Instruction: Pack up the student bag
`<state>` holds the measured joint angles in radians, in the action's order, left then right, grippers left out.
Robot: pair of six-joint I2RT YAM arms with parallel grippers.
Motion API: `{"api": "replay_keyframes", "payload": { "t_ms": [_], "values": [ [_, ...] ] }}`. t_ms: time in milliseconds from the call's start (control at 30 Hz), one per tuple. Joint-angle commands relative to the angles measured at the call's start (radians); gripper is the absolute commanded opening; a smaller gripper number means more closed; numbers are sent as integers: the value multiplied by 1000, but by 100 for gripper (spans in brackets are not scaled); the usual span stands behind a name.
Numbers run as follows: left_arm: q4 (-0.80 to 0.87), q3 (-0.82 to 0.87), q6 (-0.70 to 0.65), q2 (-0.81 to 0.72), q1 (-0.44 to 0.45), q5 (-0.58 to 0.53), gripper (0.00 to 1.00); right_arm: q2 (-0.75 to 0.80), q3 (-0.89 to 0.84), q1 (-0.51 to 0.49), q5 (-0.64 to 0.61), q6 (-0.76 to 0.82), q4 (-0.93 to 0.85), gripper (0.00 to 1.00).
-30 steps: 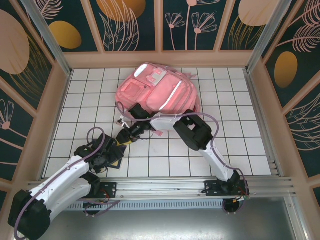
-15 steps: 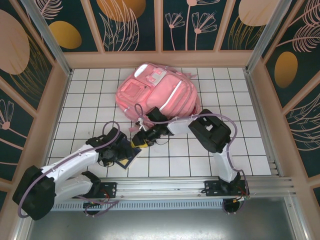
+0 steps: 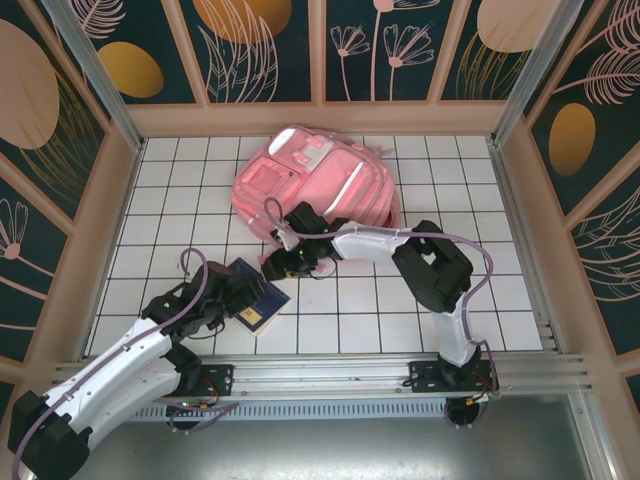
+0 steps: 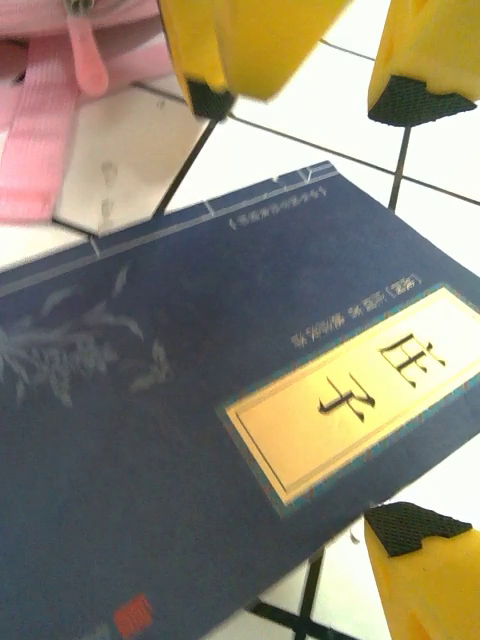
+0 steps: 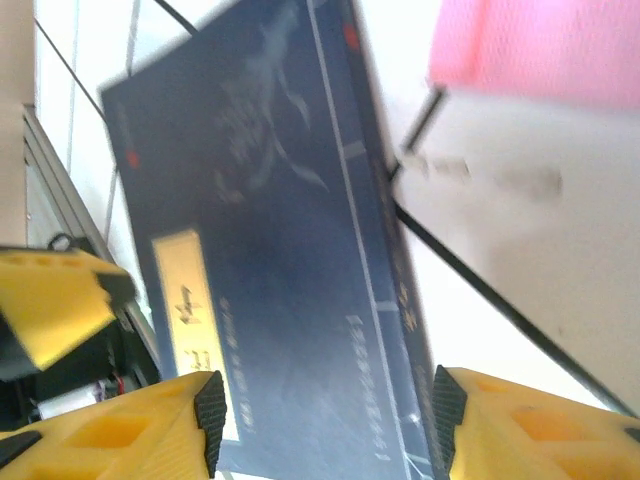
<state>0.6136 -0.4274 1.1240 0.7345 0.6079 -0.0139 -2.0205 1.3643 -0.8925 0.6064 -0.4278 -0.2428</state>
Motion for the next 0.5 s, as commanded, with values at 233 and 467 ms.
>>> {"api": "replay_keyframes", "payload": {
  "t_ms": [233,467],
  "values": [
    [24,110,218,-101,-71,-39,97,-172,210,-13,-15,34,-162,64],
    [-92,203,255,-167,-141,0,95,-217,243,-44,-27,76,-220,65]
  ]
}}
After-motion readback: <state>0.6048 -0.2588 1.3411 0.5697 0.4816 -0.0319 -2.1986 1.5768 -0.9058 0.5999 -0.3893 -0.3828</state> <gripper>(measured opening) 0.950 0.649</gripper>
